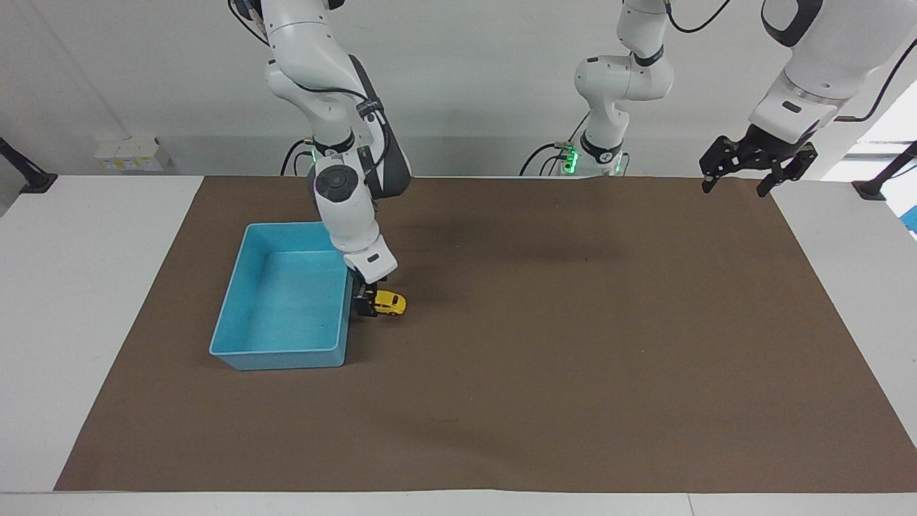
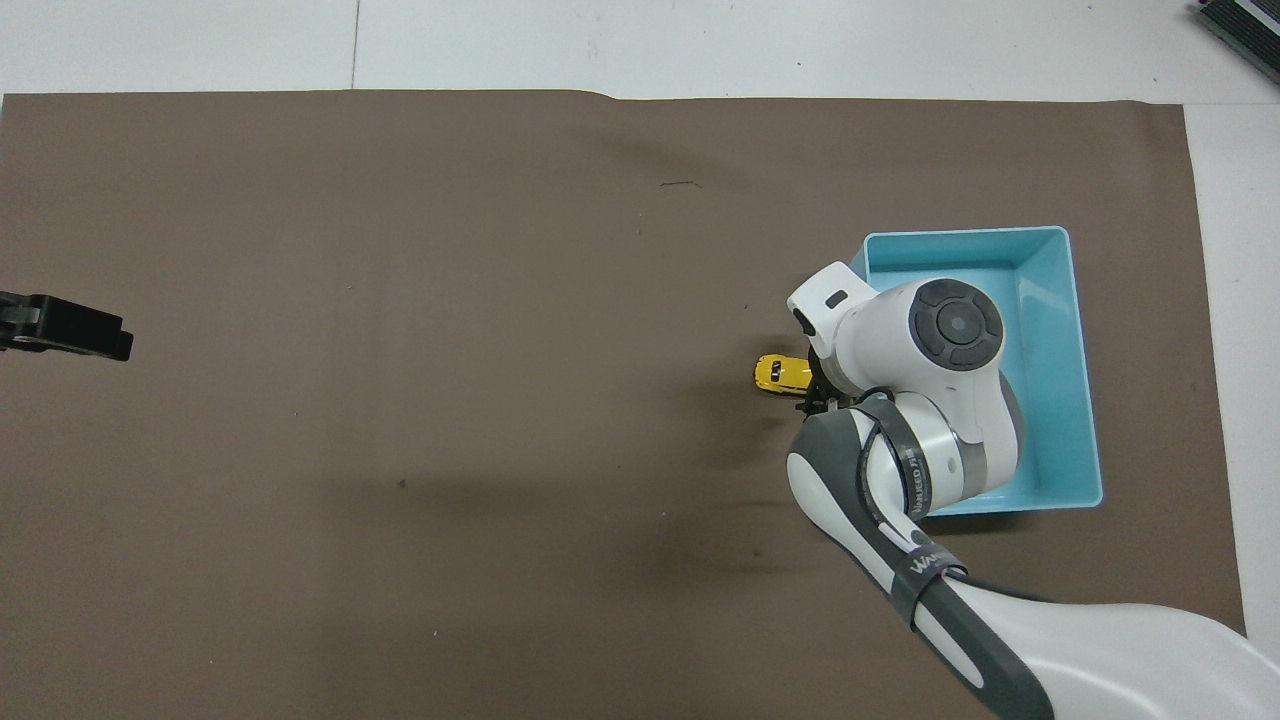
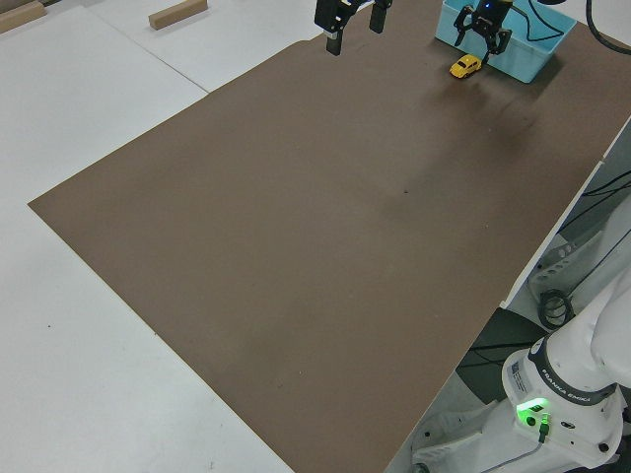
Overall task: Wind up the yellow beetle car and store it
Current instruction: 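Grasp the yellow car with the right gripper and lift it into the bin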
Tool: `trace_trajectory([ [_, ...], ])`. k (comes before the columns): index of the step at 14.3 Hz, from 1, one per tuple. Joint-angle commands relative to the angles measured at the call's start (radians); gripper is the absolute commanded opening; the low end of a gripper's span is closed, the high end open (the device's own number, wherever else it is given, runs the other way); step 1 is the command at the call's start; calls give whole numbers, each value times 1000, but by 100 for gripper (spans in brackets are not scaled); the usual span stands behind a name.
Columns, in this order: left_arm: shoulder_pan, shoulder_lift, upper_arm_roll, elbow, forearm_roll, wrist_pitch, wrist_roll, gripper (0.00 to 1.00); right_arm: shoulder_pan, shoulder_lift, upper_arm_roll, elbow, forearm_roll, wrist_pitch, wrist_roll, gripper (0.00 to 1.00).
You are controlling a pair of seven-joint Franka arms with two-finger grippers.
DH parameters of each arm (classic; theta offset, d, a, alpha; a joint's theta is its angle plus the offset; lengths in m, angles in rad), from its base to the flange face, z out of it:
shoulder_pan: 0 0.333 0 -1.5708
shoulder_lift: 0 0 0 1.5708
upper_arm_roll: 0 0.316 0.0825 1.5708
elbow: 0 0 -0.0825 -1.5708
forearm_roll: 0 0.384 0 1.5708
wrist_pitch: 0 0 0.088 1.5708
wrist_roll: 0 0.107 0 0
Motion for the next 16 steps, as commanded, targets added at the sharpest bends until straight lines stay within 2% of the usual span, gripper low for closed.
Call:
trace_trajectory([
  [1,6,-2,-8,7,10,-18,-7,100,5,-4,-1,-23,-9,25,-21,100],
  [2,6,-4,-8,7,8,-20,-7,100,6,-4,-1,-36,-9,40,-20,96],
  [4,6,-2,-8,7,8,-20,-8,100,6,1,-1,-59,-11,83,-21,80],
  [6,8,-2,-8,7,10,-21,-7,100,6,4,-1,-61,-27,83,-24,55],
  [7,8,-4,-8,7,8,-20,-8,100,6,4,-1,-59,-35,83,-21,29],
  [9,8,-4,-8,7,10,-29,-5,100,6,7,-1,-53,-35,82,-17,6],
  [13,6,-4,-8,7,10,-31,-7,100,31,19,-1,12,-35,48,24,0],
  [16,4,-4,-8,7,10,-35,-8,100,70,19,-1,114,-37,-53,112,0],
])
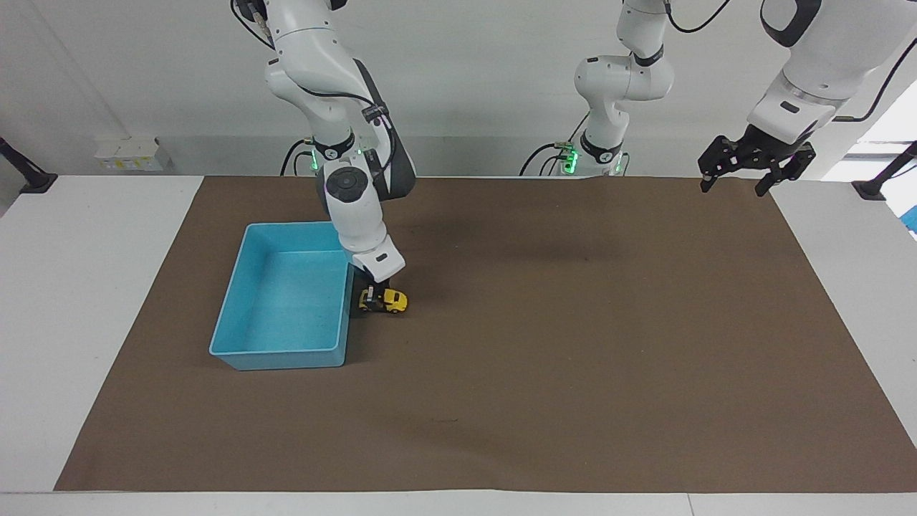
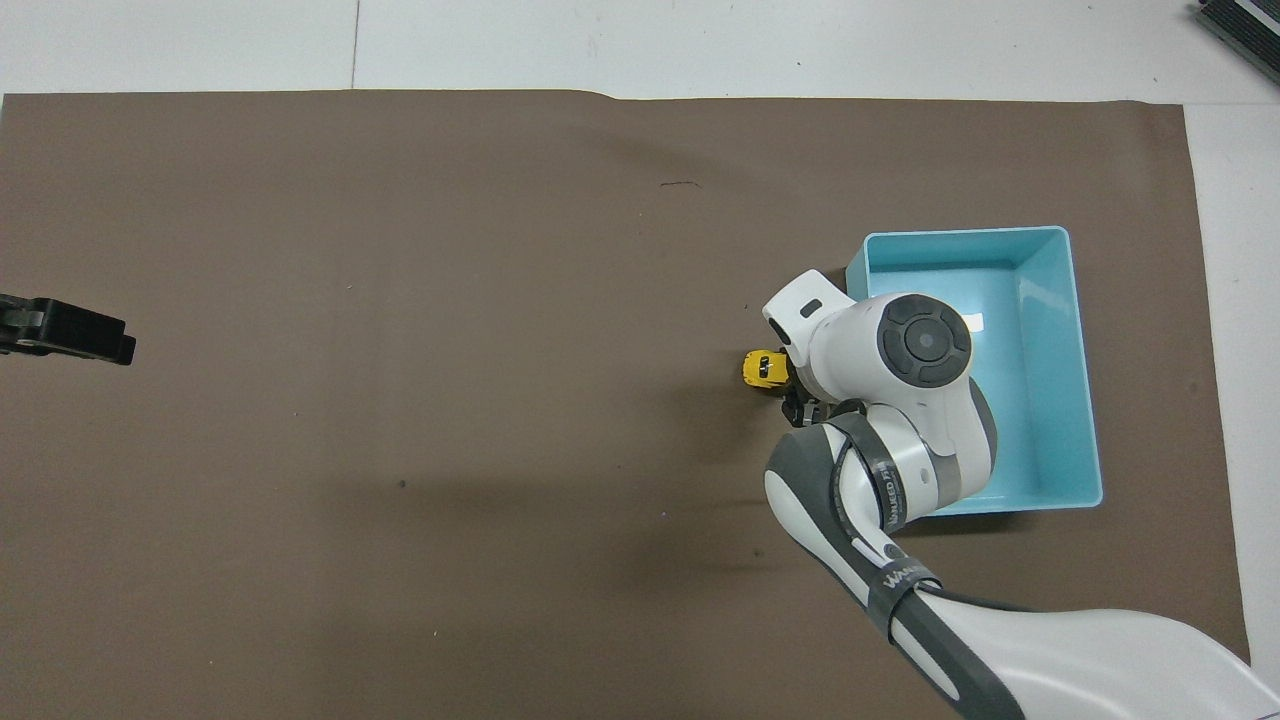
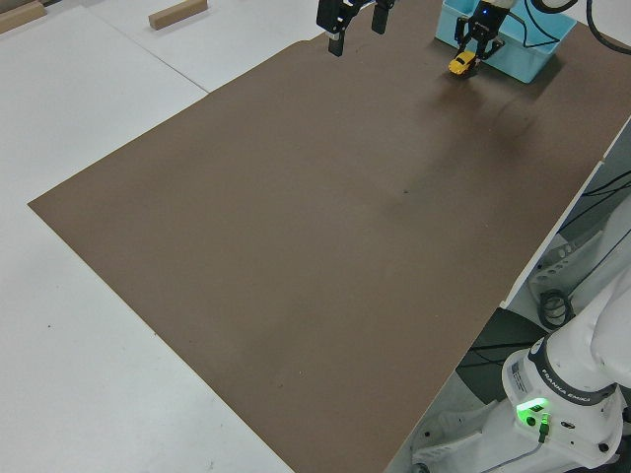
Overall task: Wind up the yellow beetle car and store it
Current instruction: 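Grasp the yellow car with the right gripper and lift it into the bin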
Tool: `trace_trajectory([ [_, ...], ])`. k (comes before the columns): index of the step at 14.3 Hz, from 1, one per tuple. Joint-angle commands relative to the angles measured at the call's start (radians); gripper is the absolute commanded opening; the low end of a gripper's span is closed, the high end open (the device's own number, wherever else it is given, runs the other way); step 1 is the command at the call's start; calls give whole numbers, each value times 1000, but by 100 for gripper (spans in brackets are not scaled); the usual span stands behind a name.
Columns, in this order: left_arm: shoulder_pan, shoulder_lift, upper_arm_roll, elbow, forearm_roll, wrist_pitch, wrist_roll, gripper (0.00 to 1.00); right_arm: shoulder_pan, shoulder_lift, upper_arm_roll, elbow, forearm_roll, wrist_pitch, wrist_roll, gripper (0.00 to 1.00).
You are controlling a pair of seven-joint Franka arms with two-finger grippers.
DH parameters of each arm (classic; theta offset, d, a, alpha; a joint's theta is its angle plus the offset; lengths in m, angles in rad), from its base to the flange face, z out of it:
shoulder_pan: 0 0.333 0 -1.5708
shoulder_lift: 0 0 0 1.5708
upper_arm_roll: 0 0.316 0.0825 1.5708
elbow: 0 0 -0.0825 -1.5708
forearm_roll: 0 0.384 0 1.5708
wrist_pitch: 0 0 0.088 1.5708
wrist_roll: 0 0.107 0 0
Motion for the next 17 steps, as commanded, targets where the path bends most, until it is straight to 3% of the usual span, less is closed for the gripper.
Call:
trace_trajectory([
  [1,5,-4,-6,7,10,-22,-7,100,27,12,-2,116,-17,-107,72,0],
  [5,5,-4,-6,7,8,-24,-7,100,14,-21,-3,239,-17,-303,75,0],
  [9,3,-4,-6,7,8,-22,-10,100,-64,-116,-15,236,-19,-461,11,0],
  [13,-2,-4,-7,5,8,-22,-11,100,-248,-129,-14,217,-19,-492,-262,0],
  [17,-2,-10,-9,-4,8,-22,-13,100,-319,-164,-15,141,-25,-447,-415,0],
])
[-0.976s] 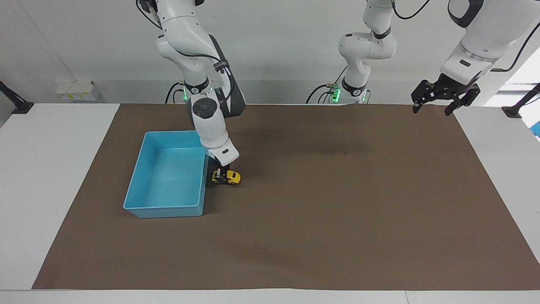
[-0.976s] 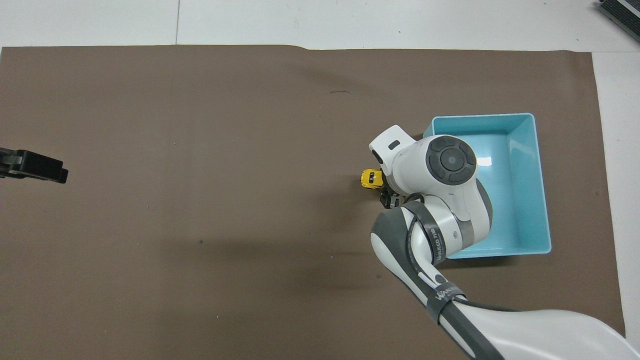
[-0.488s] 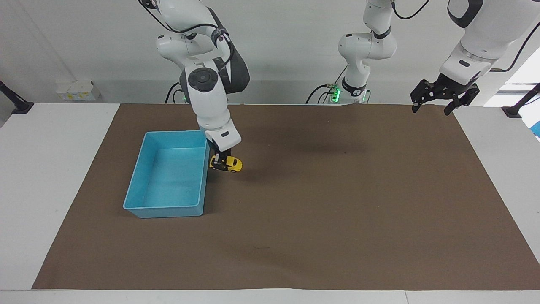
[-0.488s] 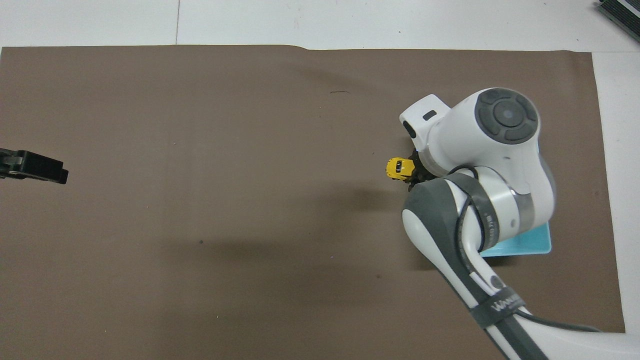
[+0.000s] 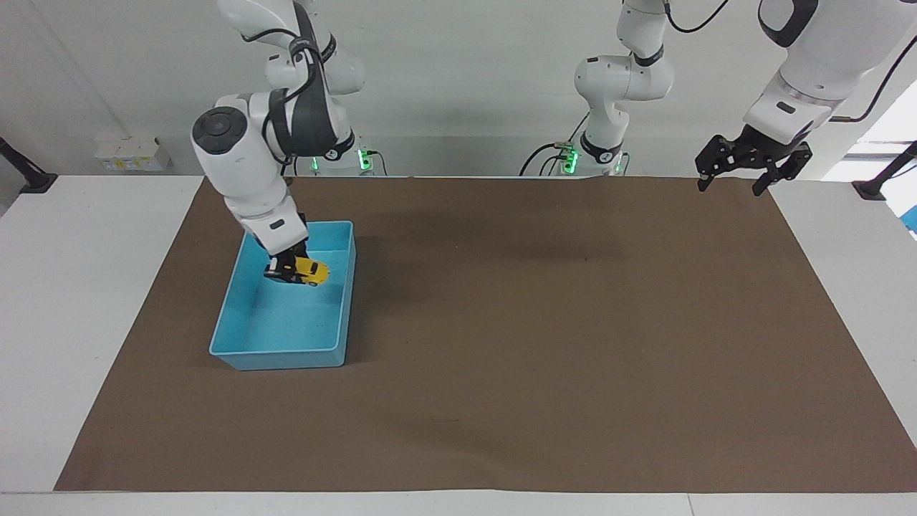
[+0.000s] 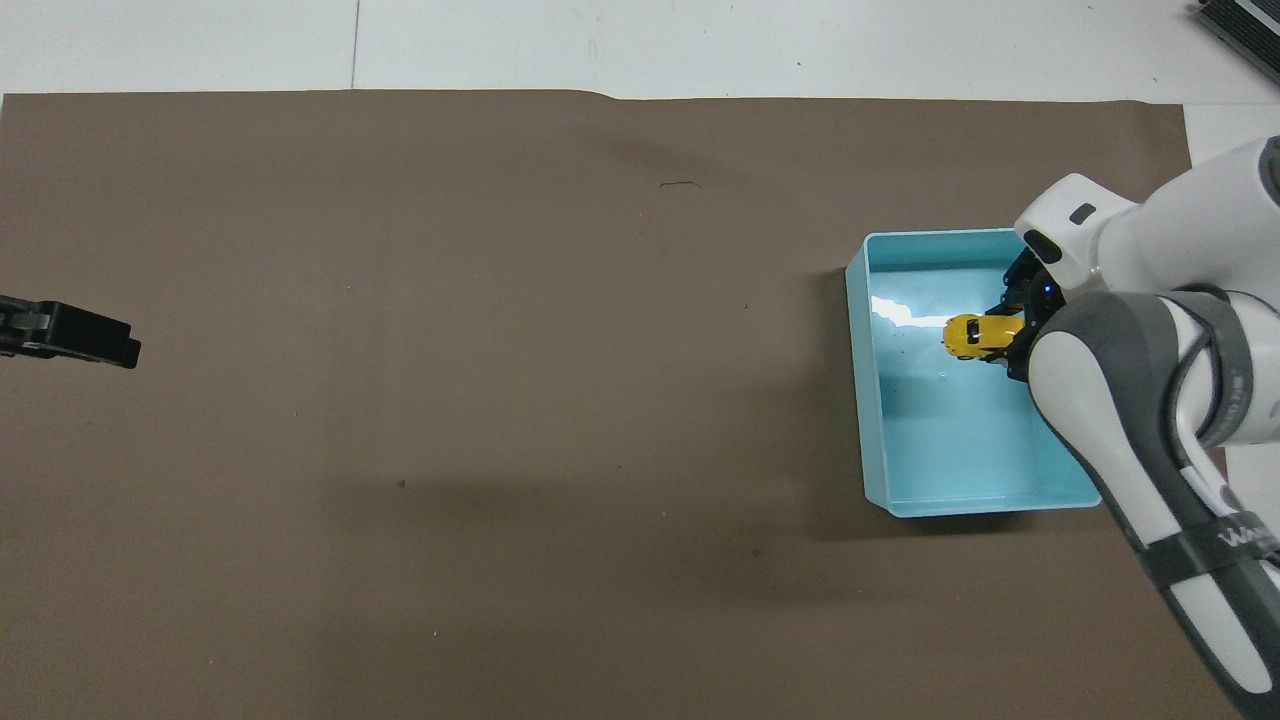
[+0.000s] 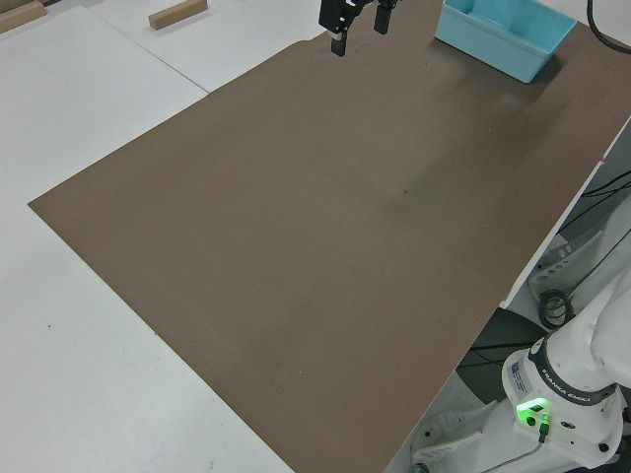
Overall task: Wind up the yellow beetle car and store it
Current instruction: 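Grasp the yellow car with the right gripper and lift it into the bin, then lower the car into the bin and open the right gripper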
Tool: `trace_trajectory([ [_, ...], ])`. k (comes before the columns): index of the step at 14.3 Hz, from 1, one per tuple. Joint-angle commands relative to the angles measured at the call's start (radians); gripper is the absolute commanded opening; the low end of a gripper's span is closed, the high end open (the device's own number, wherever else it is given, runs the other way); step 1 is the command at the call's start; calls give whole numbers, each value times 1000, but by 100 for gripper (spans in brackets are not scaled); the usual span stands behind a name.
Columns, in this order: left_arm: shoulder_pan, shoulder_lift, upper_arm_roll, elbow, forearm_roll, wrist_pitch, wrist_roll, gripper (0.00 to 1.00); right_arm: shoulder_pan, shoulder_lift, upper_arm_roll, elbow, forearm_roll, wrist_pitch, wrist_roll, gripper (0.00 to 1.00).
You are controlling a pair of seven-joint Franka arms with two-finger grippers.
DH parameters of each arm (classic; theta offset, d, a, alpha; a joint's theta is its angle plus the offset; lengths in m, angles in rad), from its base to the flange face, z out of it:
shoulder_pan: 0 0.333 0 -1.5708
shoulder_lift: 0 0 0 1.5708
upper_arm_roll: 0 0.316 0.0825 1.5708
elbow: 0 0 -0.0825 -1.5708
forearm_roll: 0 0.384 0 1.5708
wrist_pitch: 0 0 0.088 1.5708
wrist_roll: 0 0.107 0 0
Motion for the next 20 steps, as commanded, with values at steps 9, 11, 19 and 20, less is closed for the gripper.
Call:
trace_trajectory([
  [9,-3,-12,-8,-9,8,-16,-13,100,-26,-58,13,-343,-41,332,-59,0],
  [11,-3,-12,-9,-9,8,-15,-13,100,-26,-35,13,-366,-44,392,-61,0],
  [19,-3,-16,-9,-15,8,-15,-13,100,-18,2,14,-339,-42,398,-36,100],
  [20,-3,-16,-9,-15,8,-15,-13,100,-14,1,14,-313,-42,363,-38,100],
])
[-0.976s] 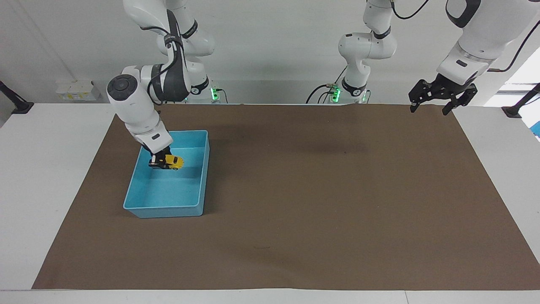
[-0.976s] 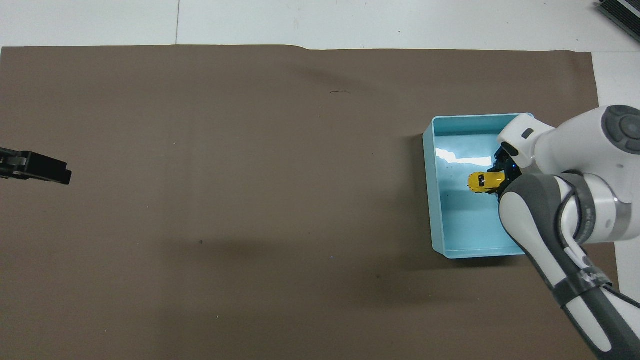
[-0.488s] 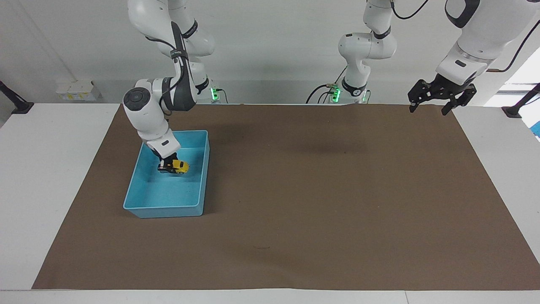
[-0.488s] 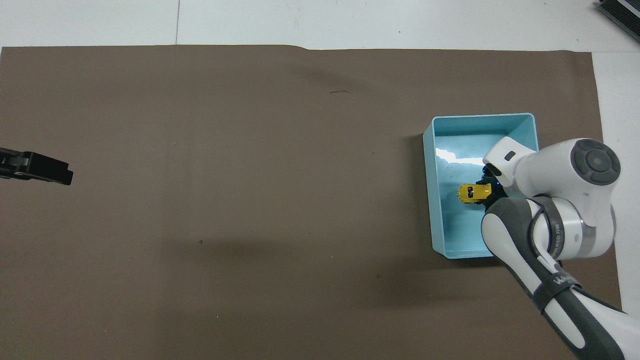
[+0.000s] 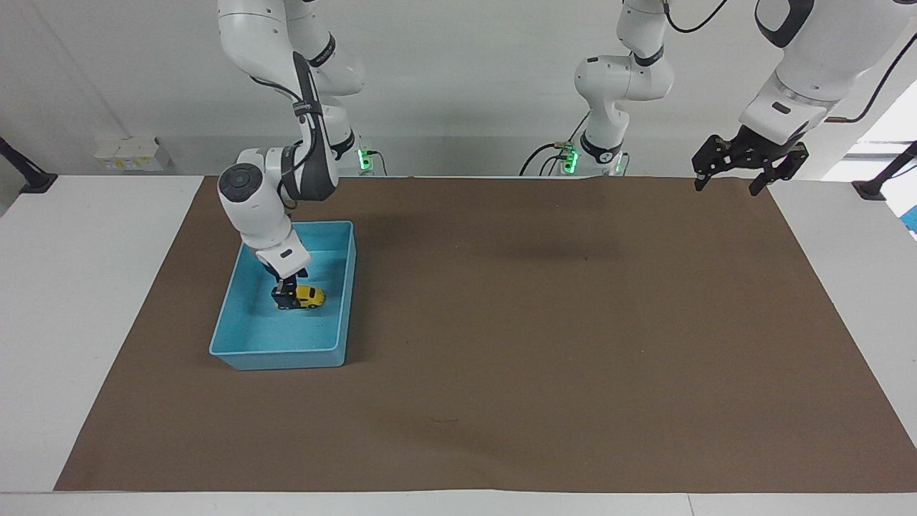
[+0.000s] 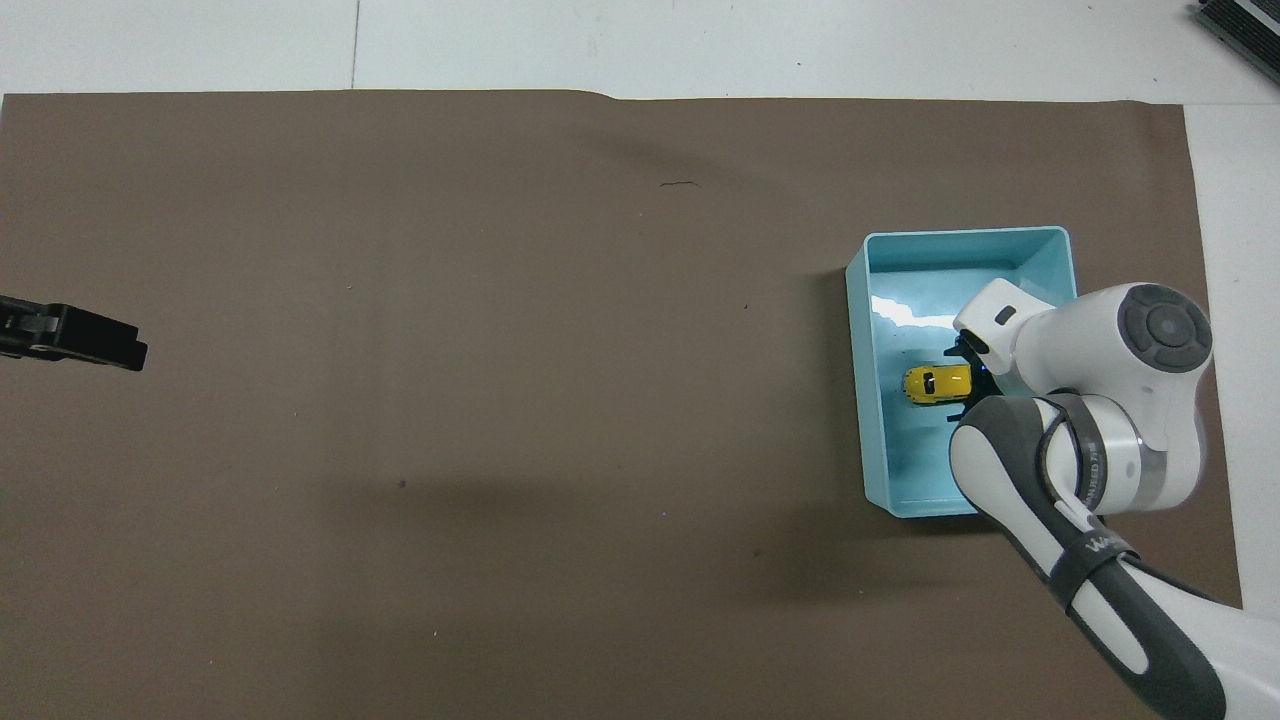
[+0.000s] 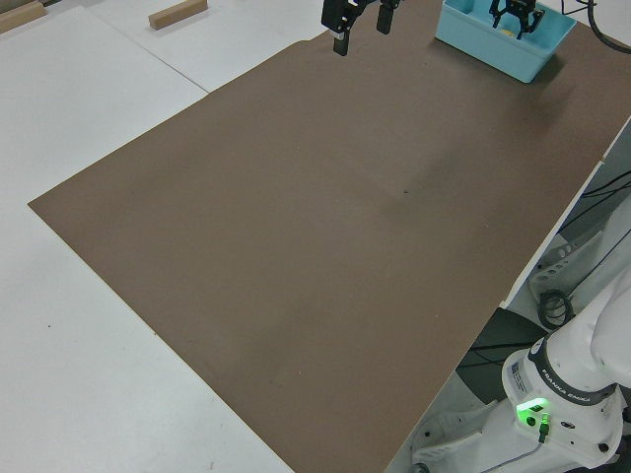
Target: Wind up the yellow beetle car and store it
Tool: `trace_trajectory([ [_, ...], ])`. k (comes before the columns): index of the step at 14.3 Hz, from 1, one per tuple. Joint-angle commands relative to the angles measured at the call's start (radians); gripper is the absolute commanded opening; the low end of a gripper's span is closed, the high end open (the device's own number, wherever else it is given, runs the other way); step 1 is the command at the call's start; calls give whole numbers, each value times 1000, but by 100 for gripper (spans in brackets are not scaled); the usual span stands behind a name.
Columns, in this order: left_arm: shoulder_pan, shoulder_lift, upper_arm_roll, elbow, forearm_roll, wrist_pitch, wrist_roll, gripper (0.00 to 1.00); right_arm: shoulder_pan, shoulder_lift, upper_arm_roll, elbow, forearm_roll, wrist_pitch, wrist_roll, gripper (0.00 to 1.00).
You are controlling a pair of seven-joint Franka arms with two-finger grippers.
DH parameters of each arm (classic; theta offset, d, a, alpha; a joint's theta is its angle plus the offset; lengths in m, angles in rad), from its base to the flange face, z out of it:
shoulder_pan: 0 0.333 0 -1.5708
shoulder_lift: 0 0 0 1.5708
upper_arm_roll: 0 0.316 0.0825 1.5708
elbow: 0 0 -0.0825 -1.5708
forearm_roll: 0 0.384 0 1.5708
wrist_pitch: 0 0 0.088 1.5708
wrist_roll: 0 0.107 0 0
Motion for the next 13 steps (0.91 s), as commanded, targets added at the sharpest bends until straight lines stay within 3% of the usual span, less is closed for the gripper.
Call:
trace_trajectory([
  [1,-2,-18,-5,-13,7,-13,-12,100,-5,-15,11,78,-4,-114,-1,100],
  [6,-2,-16,-5,-13,7,-12,-12,100,-5,-39,23,325,7,-444,80,100],
  [9,-4,-16,-5,-13,7,-10,-12,100,-5,-96,22,371,12,-497,131,100],
  [13,-4,-16,-5,-13,7,-10,-12,100,17,-212,23,399,15,-593,402,100],
])
